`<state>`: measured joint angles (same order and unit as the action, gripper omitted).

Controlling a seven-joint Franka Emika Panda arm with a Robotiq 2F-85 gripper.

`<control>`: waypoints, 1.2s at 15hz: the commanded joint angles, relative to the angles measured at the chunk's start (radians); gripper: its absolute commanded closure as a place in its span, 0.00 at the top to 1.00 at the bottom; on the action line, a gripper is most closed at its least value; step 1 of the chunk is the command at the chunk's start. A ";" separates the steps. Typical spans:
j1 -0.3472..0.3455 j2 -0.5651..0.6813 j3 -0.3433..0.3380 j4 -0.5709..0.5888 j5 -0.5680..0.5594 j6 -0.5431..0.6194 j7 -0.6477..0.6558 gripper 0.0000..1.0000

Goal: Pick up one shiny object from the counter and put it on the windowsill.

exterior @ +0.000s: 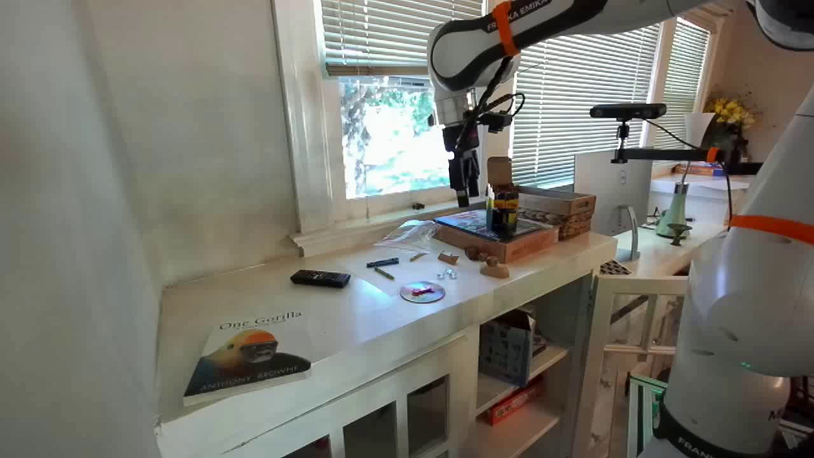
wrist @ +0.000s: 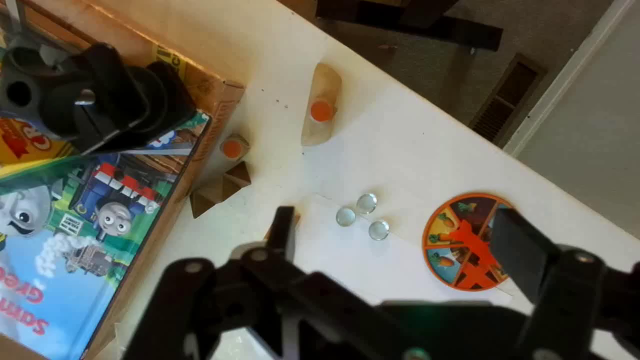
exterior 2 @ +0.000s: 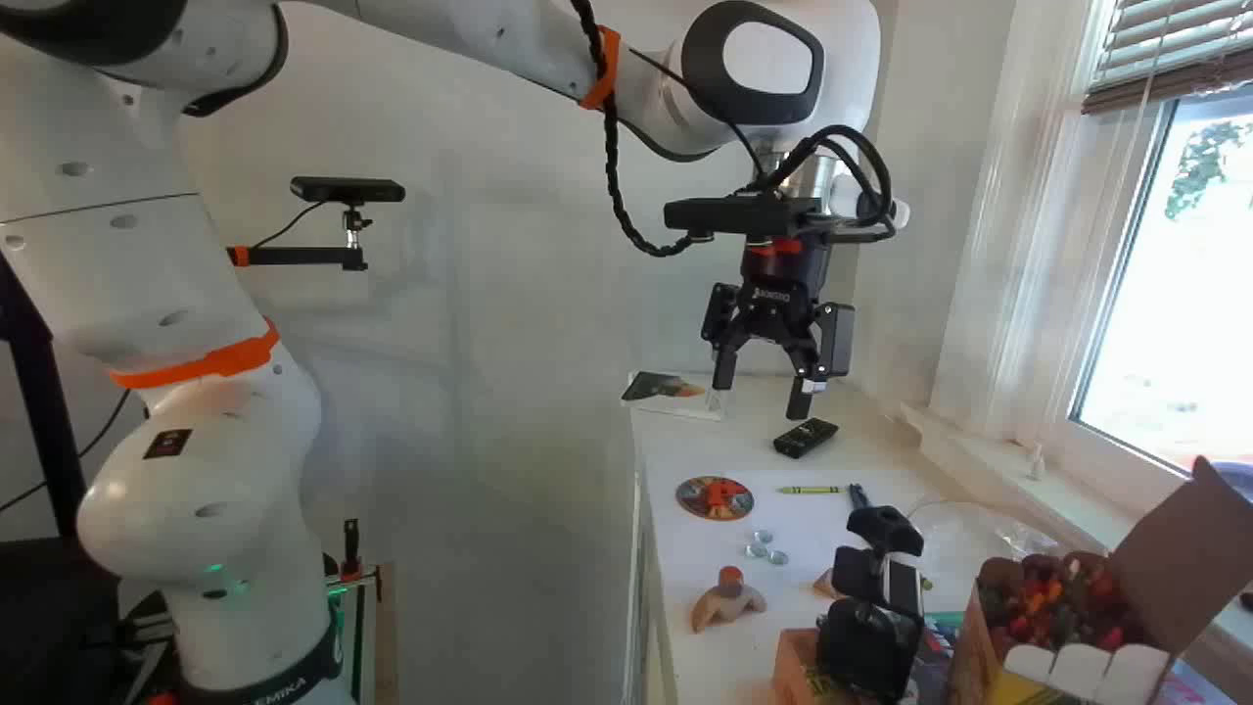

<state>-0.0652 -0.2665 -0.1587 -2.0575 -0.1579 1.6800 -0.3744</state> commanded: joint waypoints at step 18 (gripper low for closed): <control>0.035 0.014 0.048 -0.216 -0.087 0.351 -0.125 1.00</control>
<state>-0.0293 -0.2522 -0.1119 -2.2750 -0.2457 2.0330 -0.4995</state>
